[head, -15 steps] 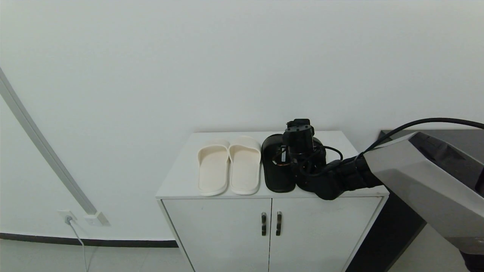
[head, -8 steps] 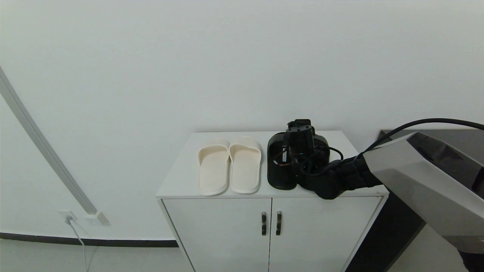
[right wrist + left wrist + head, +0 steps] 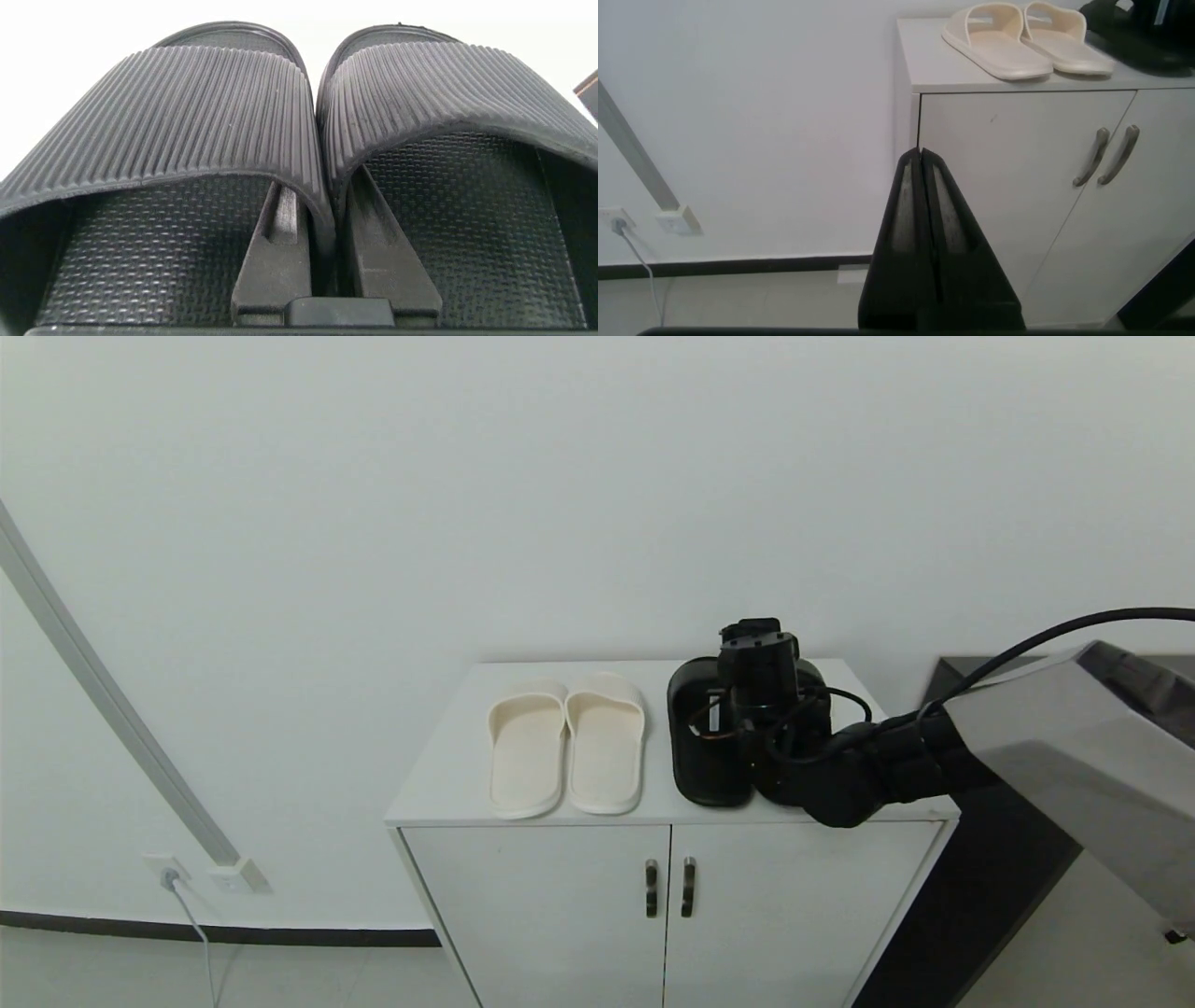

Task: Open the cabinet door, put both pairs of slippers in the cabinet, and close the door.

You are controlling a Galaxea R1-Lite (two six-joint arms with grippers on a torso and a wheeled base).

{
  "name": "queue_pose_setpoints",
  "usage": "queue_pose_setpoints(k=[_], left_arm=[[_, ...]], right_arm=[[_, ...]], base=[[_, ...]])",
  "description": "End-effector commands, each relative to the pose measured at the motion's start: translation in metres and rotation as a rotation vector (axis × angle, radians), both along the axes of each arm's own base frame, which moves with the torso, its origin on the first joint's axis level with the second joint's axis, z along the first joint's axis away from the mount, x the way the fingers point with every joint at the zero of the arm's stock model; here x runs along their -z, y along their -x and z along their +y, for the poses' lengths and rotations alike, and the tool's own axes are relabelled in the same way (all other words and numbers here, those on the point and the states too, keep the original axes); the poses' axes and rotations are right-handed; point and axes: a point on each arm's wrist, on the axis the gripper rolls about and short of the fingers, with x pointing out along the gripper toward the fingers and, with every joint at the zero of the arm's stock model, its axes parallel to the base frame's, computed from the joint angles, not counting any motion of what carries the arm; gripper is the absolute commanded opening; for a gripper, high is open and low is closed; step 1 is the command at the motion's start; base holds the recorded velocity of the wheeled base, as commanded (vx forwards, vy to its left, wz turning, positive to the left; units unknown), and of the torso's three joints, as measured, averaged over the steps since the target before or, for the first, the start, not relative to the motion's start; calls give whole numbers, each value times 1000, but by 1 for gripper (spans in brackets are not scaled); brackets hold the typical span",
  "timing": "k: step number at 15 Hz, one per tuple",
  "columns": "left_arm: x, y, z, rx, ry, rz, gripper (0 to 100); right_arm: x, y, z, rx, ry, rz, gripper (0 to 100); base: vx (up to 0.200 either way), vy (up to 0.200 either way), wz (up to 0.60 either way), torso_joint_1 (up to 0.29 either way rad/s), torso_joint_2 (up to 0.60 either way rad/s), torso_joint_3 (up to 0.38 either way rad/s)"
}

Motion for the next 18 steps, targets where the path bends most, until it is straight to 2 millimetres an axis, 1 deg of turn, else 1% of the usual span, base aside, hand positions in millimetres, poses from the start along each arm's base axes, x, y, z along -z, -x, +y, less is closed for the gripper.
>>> queue_pose_setpoints(k=[1, 2, 3, 4, 6, 7, 9, 11, 13, 15, 16, 17, 18], left_arm=[[0, 0, 0, 0, 1, 1, 0], [0, 0, 0, 0, 1, 1, 0], [0, 0, 0, -1, 1, 1, 0], [0, 0, 0, 0, 1, 1, 0], [0, 0, 0, -1, 1, 1, 0], [0, 0, 0, -1, 1, 1, 0], [0, 0, 0, -1, 1, 1, 0], [0, 0, 0, 0, -1, 1, 0], [0, 0, 0, 0, -1, 1, 0], [0, 0, 0, 0, -1, 1, 0], [0, 0, 0, 0, -2, 1, 0], [0, 0, 0, 0, -2, 1, 0], [0, 0, 0, 0, -2, 1, 0]], right_arm=[[-30, 23, -8, -48, -12, -29, 0], [-30, 23, -8, -48, -12, -29, 0], [-41, 40, -15, -103, -20, -27, 0], [-47, 50, -19, -143, -27, -24, 0], [-58, 73, -27, -252, -44, -16, 0], [-61, 81, -30, -288, -44, -14, 0], [-69, 108, -43, -415, -35, -4, 0], [-70, 136, -56, -564, -16, 18, 0], [-70, 156, -67, -668, -4, 23, 0], [-70, 172, -76, -761, -20, 29, 0], [-68, 184, -84, -836, -27, 36, 0], [-65, 191, -90, -865, 3, 34, 0], [-62, 193, -94, -878, 24, 35, 0]], base=[[0, 0, 0, 0, 0, 0], [0, 0, 0, 0, 0, 0], [0, 0, 0, 0, 0, 0], [0, 0, 0, 0, 0, 0], [0, 0, 0, 0, 0, 0], [0, 0, 0, 0, 0, 0], [0, 0, 0, 0, 0, 0], [0, 0, 0, 0, 0, 0], [0, 0, 0, 0, 0, 0], [0, 0, 0, 0, 0, 0], [0, 0, 0, 0, 0, 0], [0, 0, 0, 0, 0, 0], [0, 0, 0, 0, 0, 0]])
